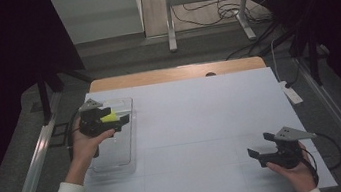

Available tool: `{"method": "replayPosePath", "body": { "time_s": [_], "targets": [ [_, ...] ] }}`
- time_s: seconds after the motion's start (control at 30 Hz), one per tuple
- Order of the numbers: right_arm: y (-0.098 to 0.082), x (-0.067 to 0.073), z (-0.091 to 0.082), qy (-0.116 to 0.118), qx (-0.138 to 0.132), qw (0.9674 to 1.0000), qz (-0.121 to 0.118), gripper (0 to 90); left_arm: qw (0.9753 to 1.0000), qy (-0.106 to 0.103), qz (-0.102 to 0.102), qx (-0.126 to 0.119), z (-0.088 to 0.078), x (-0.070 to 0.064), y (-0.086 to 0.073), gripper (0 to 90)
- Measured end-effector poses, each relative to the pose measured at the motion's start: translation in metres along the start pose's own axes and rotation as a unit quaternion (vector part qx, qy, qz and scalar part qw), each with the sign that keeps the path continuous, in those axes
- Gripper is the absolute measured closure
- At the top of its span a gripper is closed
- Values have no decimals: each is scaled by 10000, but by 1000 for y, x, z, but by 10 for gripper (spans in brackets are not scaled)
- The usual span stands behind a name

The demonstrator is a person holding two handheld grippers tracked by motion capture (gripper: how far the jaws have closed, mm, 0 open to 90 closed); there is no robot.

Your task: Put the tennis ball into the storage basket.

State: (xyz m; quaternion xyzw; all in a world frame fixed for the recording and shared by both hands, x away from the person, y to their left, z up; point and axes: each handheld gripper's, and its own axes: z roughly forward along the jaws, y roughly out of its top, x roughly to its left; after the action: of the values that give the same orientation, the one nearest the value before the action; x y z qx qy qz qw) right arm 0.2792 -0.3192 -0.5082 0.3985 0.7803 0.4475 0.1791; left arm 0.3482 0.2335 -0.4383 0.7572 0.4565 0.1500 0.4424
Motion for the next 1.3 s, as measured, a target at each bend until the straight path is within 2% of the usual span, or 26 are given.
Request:
{"method": "replayPosePath", "body": {
  "time_s": [0.7, 1.0, 1.3],
  "targets": [
    [1, 4, -4, -39, -41, 10000, -43, 108, 9990, -425, 154, -57, -13, -37, -38, 141],
    [1, 4, -4, -40, -39, 10000, -41, 108, 9983, -550, 211, -25, -14, -47, -60, 141],
    [1, 4, -4, -48, -38, 10000, -31, 108, 9981, -579, 223, -17, -19, -53, -84, 142]
  ]
}}
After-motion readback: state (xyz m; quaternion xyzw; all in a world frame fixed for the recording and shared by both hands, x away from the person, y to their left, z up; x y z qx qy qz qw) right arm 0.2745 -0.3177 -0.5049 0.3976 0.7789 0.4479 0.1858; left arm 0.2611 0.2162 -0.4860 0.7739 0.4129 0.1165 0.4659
